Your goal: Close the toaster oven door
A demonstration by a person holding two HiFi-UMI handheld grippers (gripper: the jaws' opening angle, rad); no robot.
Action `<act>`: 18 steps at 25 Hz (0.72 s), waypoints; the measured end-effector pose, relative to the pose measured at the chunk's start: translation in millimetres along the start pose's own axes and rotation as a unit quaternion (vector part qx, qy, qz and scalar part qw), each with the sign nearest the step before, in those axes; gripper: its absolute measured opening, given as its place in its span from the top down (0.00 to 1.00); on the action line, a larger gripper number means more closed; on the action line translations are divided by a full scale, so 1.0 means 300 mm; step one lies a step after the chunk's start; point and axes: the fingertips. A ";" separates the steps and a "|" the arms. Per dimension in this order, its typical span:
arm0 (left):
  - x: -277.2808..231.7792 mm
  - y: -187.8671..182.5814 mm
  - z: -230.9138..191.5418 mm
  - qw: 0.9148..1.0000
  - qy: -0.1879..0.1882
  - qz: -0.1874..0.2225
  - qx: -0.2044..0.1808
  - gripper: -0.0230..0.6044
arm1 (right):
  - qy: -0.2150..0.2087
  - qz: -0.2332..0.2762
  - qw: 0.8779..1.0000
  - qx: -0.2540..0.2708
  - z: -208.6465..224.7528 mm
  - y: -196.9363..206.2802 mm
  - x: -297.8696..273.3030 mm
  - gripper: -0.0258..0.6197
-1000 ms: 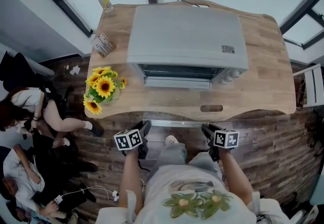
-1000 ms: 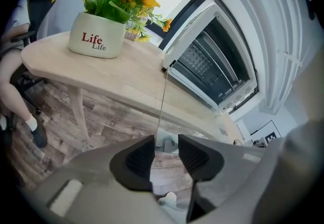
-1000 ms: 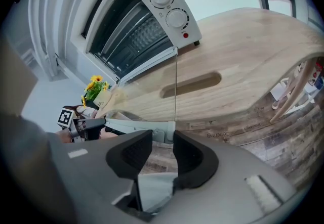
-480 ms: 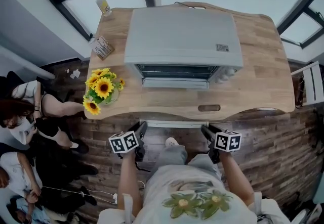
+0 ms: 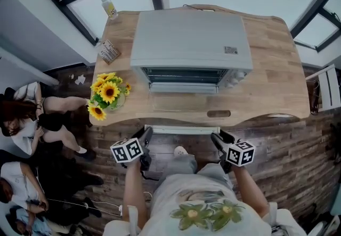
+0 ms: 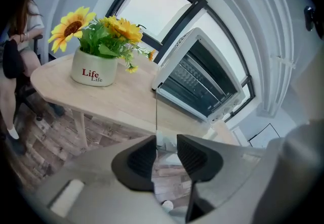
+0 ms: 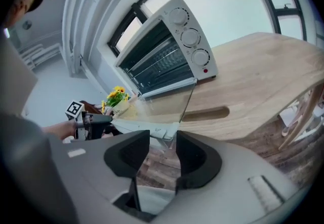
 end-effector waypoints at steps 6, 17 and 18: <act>0.013 -0.020 0.013 1.000 -0.002 0.008 0.003 0.74 | 0.009 -0.017 0.998 0.066 -0.018 0.006 -0.008 0.68; 0.041 -0.057 0.047 1.000 0.003 0.028 0.006 0.74 | 0.011 -0.014 0.996 0.092 -0.035 -0.015 -0.032 0.79; 0.042 -0.058 0.048 1.000 0.003 0.029 0.004 0.74 | 0.011 -0.015 0.995 0.096 -0.037 -0.015 -0.031 0.80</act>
Point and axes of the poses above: the fingertips, and each gripper's own axes: x backward along the fingers, z to its right, y out of its underside
